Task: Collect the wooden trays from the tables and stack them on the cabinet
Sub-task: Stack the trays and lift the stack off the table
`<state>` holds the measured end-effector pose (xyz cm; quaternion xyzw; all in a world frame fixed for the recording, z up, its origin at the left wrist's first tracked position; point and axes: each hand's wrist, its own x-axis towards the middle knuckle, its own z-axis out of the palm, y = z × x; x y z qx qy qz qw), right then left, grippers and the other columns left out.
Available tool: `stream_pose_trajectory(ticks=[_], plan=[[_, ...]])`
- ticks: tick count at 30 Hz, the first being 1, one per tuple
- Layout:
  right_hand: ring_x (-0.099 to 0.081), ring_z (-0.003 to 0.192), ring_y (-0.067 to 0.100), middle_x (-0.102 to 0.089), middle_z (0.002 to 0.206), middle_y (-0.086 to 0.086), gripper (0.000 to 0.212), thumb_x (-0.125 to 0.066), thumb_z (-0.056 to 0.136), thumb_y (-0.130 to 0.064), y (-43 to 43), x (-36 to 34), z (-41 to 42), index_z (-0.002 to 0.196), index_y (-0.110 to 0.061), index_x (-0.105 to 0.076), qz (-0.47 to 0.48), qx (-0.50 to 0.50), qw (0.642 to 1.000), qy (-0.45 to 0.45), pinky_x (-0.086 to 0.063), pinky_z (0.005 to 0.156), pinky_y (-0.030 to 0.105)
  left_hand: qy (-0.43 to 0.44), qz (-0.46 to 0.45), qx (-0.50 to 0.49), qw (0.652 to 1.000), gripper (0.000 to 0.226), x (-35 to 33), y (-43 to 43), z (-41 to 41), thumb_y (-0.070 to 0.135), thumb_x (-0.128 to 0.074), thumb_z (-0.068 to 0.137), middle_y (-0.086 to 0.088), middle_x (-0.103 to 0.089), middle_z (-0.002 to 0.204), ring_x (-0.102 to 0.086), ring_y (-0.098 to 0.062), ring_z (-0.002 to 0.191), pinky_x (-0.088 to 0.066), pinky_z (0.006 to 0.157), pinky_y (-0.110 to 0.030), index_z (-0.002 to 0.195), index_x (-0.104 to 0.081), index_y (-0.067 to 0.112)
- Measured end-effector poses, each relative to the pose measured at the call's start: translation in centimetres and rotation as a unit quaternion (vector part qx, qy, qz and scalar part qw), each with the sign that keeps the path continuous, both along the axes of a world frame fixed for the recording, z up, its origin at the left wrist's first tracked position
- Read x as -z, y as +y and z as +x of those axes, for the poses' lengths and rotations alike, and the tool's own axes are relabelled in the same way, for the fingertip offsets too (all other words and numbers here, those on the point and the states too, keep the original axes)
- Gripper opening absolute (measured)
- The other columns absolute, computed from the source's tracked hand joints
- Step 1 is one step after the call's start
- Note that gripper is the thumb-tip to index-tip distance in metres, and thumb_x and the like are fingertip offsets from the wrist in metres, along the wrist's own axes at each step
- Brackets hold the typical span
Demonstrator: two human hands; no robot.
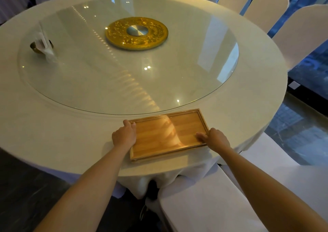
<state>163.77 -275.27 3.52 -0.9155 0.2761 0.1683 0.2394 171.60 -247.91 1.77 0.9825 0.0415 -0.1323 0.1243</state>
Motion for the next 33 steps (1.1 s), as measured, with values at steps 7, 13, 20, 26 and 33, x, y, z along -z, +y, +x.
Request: stream_pose_trajectory(ticks=[7, 13, 20, 26, 33], plan=[[-0.054, 0.099, 0.027, -0.059, 0.117, 0.019, 0.063, -0.038, 0.092, -0.049, 0.1, -0.5, 0.8, 0.127, 0.003, -0.044, 0.106, 0.068, 0.991, -0.035, -0.042, 0.084, 0.036, 0.060, -0.131, -0.088, 0.986, 0.057, 0.6, 0.9, -0.5, 0.046, -0.019, 0.098, -0.020, -0.060, 0.120, -0.057, -0.037, 0.109, -0.046, 0.084, -0.041, 0.129, -0.042, 0.004], [-0.053, 0.100, 0.031, -0.051, 0.100, 0.014, 0.053, -0.046, 0.093, -0.036, 0.7, -0.1, 1.0, 0.123, 0.008, -0.049, 0.244, 0.169, 0.954, -0.041, -0.042, 0.092, 0.040, 0.116, -0.262, -0.135, 0.949, 0.061, 1.3, 1.5, -2.3, 0.046, -0.023, 0.098, -0.021, -0.055, 0.134, -0.050, -0.036, 0.124, -0.038, 0.103, -0.040, 0.131, -0.052, 0.003], [-0.052, 0.119, 0.037, -0.055, 0.129, 0.025, 0.049, -0.050, 0.092, -0.030, 0.5, -0.8, 0.4, 0.123, 0.008, -0.050, 0.306, 0.189, 0.931, -0.066, -0.040, 0.101, 0.040, 0.134, -0.316, -0.174, 0.923, 0.062, 1.1, 0.6, -2.6, 0.047, -0.026, 0.097, -0.021, -0.056, 0.129, -0.051, -0.037, 0.121, -0.041, 0.096, -0.038, 0.130, -0.051, 0.000], [-0.048, 0.094, 0.023, -0.055, 0.128, 0.023, 0.052, -0.052, 0.091, -0.033, 0.6, -0.2, 0.1, 0.125, 0.006, -0.049, 0.329, 0.209, 0.918, -0.072, -0.040, 0.099, 0.039, 0.124, -0.319, -0.204, 0.917, 0.048, 1.4, 0.0, -2.4, 0.047, -0.026, 0.097, 0.000, -0.045, 0.073, -0.043, -0.015, 0.065, -0.035, 0.072, -0.029, 0.071, -0.050, 0.016], [-0.051, 0.106, 0.030, -0.055, 0.117, 0.019, 0.059, -0.056, 0.088, -0.035, 0.6, -0.4, -1.1, 0.128, 0.007, -0.045, 0.355, 0.237, 0.901, -0.074, -0.040, 0.099, 0.038, 0.108, -0.312, -0.171, 0.928, 0.060, -0.2, -0.1, -2.4, 0.045, -0.026, 0.098, -0.018, -0.058, 0.124, -0.051, -0.036, 0.118, -0.041, 0.097, -0.040, 0.134, -0.046, 0.001]])
